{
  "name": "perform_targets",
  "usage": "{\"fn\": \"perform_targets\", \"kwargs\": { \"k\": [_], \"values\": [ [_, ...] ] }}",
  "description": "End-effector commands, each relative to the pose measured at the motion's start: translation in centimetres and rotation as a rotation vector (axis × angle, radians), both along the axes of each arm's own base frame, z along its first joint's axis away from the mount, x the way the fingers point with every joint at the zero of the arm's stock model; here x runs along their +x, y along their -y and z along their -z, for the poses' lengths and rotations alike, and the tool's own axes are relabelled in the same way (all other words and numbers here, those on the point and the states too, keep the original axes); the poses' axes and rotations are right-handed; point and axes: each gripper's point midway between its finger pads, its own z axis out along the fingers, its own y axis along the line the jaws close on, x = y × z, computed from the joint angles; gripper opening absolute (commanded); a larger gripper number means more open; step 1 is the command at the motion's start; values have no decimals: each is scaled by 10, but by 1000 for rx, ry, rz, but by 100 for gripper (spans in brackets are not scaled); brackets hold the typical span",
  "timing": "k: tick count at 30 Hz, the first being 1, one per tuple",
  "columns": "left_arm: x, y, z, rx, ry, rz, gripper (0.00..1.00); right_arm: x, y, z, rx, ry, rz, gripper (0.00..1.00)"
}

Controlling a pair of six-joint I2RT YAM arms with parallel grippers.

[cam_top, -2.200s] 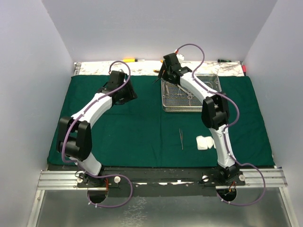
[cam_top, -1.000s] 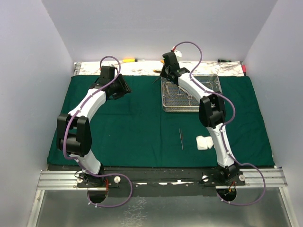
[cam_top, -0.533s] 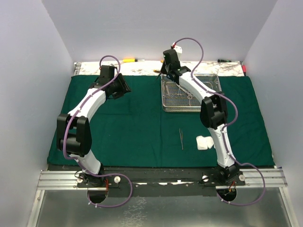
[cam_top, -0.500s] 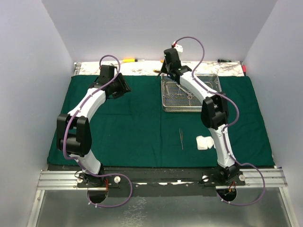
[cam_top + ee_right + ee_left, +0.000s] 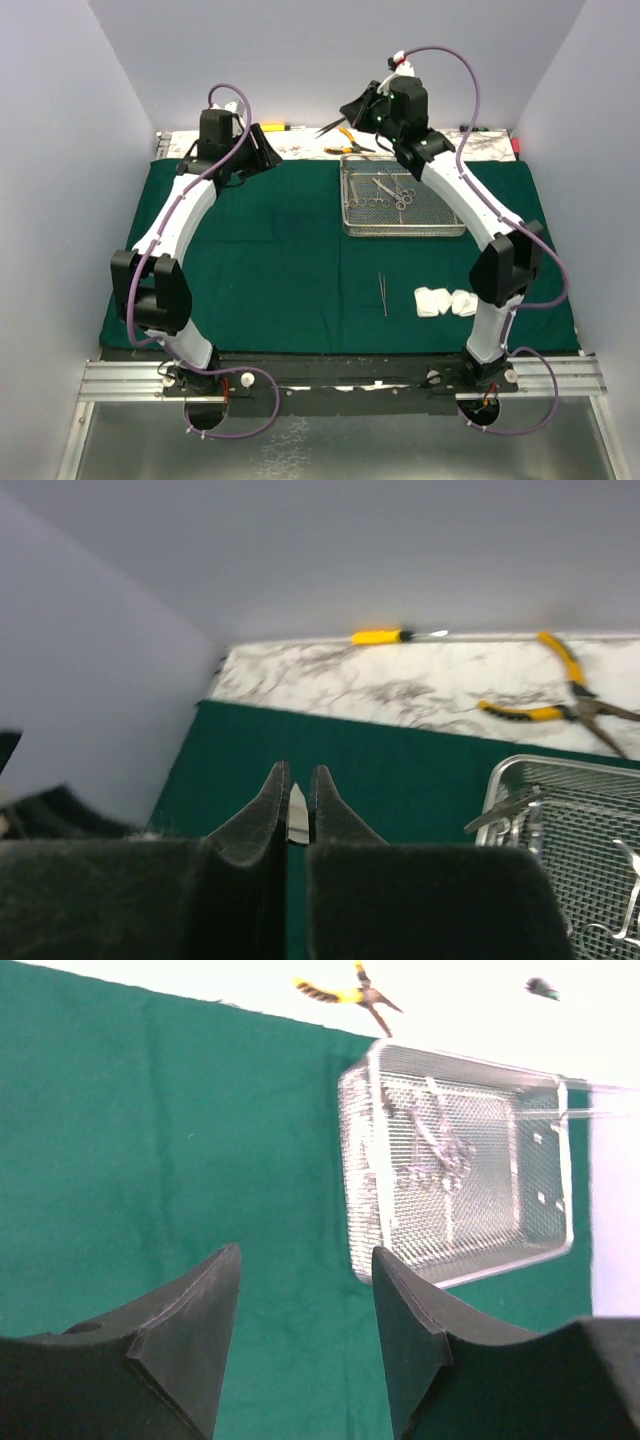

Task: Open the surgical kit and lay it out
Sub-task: Place the medical item in the surgical kit.

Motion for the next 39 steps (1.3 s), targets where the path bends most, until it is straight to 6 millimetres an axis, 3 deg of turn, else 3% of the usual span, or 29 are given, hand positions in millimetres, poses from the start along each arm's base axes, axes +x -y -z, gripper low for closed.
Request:
{"fn": "perform_targets", "kwargs": {
  "k": [1,5,9,13,18,22,34,39],
  "values": [
    [-24,26,-81,-33,233,275,57,-63,-44,-14,81,43,-402,1],
    [-50,41,-104,-108,271,381,57,-102,-56,-21,143,68,-580,1],
    [-77,57,-118,-248,254,464,57,-126,-58,-22,201,61,-654,1],
    [-92,62,-113,-342,189,475,57,-145,-59,-26,257,33,-709,1],
    [-120,73,-100,-447,71,580,57,-172,-56,-49,311,43,-788,1],
    [-146,80,-105,-481,66,665,54,-183,-50,-59,339,58,-785,1],
    [-192,87,-127,-512,112,770,24,-201,-43,-70,420,67,-794,1],
    [-204,87,-133,-498,156,799,0,-205,-42,-68,415,68,-796,1]
  ]
}}
